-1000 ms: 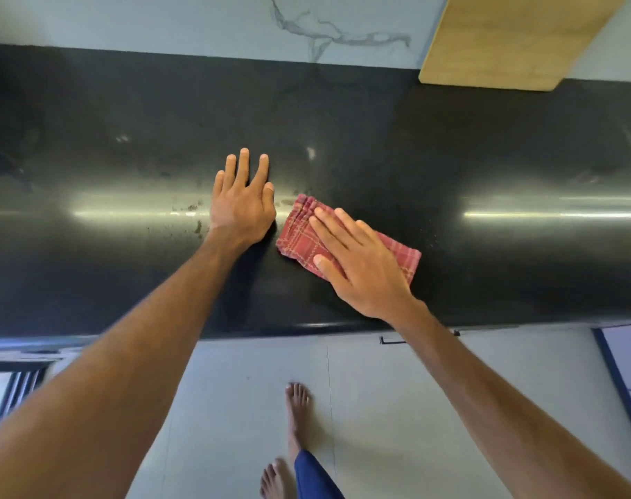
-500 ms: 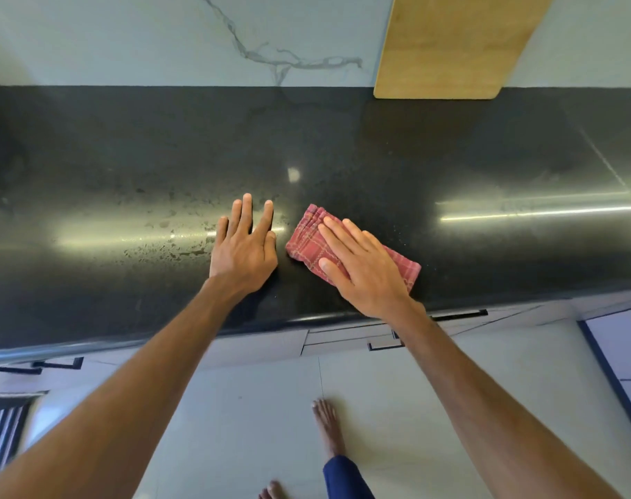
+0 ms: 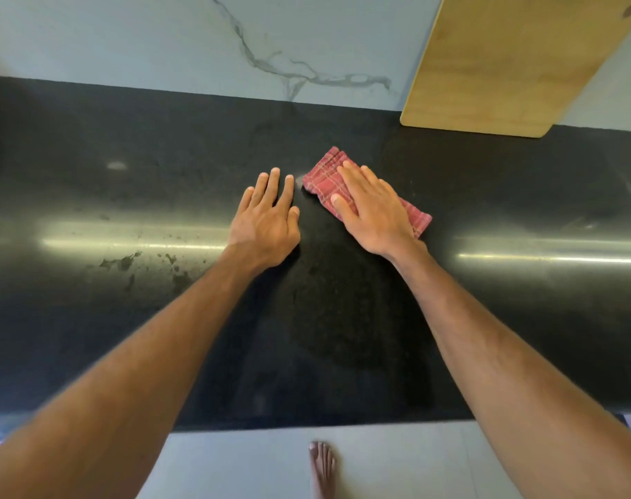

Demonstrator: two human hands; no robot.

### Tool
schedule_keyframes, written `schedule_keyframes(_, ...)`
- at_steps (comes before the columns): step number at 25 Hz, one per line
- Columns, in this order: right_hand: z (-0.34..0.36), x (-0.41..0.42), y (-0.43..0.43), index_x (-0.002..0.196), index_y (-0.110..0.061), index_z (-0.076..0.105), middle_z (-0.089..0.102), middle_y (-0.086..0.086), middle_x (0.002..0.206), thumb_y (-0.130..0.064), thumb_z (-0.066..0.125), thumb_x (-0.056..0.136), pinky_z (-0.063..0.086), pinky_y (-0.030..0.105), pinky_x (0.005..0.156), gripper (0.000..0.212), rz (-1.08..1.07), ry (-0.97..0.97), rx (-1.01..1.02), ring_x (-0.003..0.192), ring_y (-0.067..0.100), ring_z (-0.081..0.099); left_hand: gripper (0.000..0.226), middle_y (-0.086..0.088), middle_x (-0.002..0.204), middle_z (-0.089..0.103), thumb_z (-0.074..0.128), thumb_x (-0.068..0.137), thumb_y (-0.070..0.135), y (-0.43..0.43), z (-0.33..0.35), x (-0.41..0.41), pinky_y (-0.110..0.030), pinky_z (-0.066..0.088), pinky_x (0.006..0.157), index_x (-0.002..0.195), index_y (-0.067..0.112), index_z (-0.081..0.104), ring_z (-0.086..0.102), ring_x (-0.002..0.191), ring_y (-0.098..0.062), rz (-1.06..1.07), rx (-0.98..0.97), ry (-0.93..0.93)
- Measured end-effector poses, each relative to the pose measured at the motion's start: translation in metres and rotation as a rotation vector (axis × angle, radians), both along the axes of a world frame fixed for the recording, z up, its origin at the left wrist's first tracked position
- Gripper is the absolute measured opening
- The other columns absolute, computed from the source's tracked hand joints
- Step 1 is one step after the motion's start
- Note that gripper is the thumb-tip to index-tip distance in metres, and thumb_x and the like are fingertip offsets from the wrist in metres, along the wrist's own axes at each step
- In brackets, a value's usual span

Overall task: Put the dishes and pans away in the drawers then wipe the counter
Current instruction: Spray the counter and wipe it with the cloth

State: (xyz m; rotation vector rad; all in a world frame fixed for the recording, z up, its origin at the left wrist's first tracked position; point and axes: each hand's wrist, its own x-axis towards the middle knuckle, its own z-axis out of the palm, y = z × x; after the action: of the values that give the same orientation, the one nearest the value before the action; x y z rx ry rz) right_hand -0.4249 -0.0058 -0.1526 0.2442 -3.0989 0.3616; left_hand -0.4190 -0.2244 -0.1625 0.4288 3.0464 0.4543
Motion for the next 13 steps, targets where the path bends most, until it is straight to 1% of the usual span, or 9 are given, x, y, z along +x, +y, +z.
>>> schedule_keyframes(4, -0.001, -0.082, 0.011, 0.163, -0.021, 0.023, 0.02, -0.003, 0.171, -0.053, 0.026, 0.108, 0.014, 0.044, 0.129, 0.064, 0.056, 0.015, -0.026, 0.159, 0.018, 0.011, 0.062, -0.008, 0.171, 0.0, 0.023, 0.107, 0.036, 0.021, -0.001, -0.045, -0.044, 0.003, 0.128, 0.163, 0.013, 0.008, -0.002, 0.158, -0.025, 0.029, -0.02, 0.02)
schedule_keyframes(6, -0.002, -0.118, 0.018, 0.161, -0.022, 0.033, 0.026, -0.006, 0.169, -0.047, 0.033, 0.109, 0.012, 0.042, 0.129, 0.057, 0.136, 0.024, -0.124, 0.158, 0.014, 0.013, 0.062, -0.009, 0.171, 0.001, 0.022, 0.107, 0.037, 0.031, -0.002, -0.068, -0.044, 0.003, 0.128, 0.163, 0.012, 0.008, -0.002, 0.158, -0.025, 0.04, -0.026, 0.018)
schedule_keyframes(8, -0.003, -0.151, 0.024, 0.155, -0.024, 0.045, 0.036, -0.007, 0.165, -0.042, 0.042, 0.108, 0.013, 0.038, 0.129, 0.05, 0.175, 0.039, -0.23, 0.156, 0.01, 0.021, 0.063, -0.009, 0.171, 0.002, 0.023, 0.107, 0.037, 0.039, -0.003, -0.087, -0.045, 0.004, 0.128, 0.163, 0.012, 0.01, 0.0, 0.158, -0.026, 0.045, -0.038, 0.031)
schedule_keyframes(9, -0.004, -0.167, 0.028, 0.152, -0.025, 0.05, 0.042, -0.007, 0.161, -0.041, 0.046, 0.107, 0.016, 0.037, 0.129, 0.048, 0.168, 0.052, -0.276, 0.154, 0.009, 0.027, 0.063, -0.009, 0.171, 0.003, 0.023, 0.107, 0.037, 0.042, -0.004, -0.095, -0.045, 0.005, 0.128, 0.163, 0.012, 0.01, 0.0, 0.157, -0.026, 0.047, -0.044, 0.04)
schedule_keyframes(11, -0.004, -0.186, 0.033, 0.145, -0.026, 0.059, 0.053, -0.006, 0.153, -0.04, 0.051, 0.104, 0.027, 0.038, 0.126, 0.044, 0.134, 0.093, -0.343, 0.148, 0.01, 0.039, 0.063, -0.009, 0.17, 0.003, 0.021, 0.106, 0.038, 0.047, -0.006, -0.103, -0.045, 0.005, 0.128, 0.163, 0.013, 0.01, 0.001, 0.158, -0.026, 0.054, -0.056, 0.052)
schedule_keyframes(13, -0.006, -0.192, 0.035, 0.141, -0.027, 0.062, 0.058, -0.007, 0.148, -0.04, 0.052, 0.103, 0.032, 0.036, 0.123, 0.042, 0.107, 0.126, -0.359, 0.145, 0.01, 0.044, 0.064, -0.008, 0.171, 0.004, 0.019, 0.105, 0.039, 0.047, -0.009, -0.103, -0.045, 0.006, 0.128, 0.163, 0.013, 0.01, 0.001, 0.158, -0.025, 0.061, -0.071, 0.071)
